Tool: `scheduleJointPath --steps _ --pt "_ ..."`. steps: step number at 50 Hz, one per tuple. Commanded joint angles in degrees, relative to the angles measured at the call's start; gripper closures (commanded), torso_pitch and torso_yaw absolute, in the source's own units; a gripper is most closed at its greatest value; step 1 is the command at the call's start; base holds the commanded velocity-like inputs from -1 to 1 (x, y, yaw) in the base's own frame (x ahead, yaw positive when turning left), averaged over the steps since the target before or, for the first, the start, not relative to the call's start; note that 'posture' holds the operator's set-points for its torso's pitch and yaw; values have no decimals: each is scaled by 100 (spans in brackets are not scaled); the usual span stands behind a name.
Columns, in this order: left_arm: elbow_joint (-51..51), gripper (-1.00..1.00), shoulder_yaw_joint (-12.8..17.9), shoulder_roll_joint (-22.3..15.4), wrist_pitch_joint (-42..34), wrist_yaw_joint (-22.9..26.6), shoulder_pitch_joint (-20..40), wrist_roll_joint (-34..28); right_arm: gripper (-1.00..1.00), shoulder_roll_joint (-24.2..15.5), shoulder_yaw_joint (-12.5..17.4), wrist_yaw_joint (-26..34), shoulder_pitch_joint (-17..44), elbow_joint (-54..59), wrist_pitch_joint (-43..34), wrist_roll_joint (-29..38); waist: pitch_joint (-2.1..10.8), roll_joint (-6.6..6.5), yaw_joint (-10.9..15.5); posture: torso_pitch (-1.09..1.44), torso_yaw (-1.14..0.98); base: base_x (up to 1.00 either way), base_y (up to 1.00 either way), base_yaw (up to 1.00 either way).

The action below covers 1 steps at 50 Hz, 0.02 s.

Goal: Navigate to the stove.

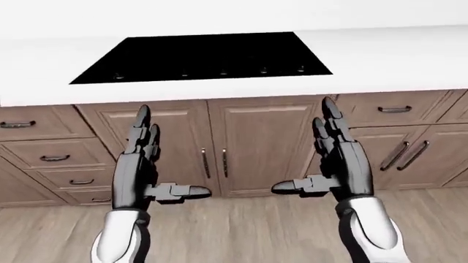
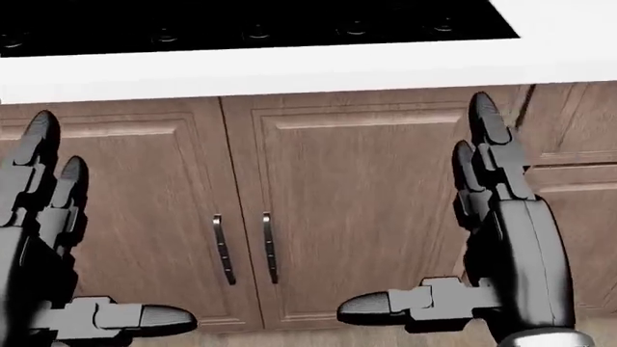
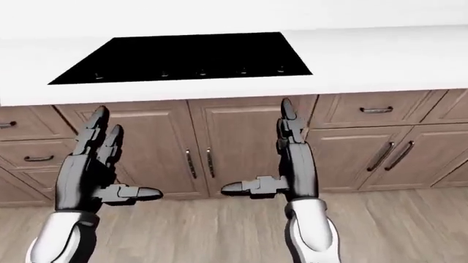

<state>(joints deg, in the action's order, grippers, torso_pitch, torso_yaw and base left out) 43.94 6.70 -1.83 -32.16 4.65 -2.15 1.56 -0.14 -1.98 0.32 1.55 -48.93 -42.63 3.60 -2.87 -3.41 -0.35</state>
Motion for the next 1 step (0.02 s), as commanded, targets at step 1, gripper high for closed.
scheduleJointPath --steps 1 --pt "257 -100 -35 -5 160 4 99 12 -100 -31 65 -12 98 -247 210 2 61 -100 -17 0 0 43 0 0"
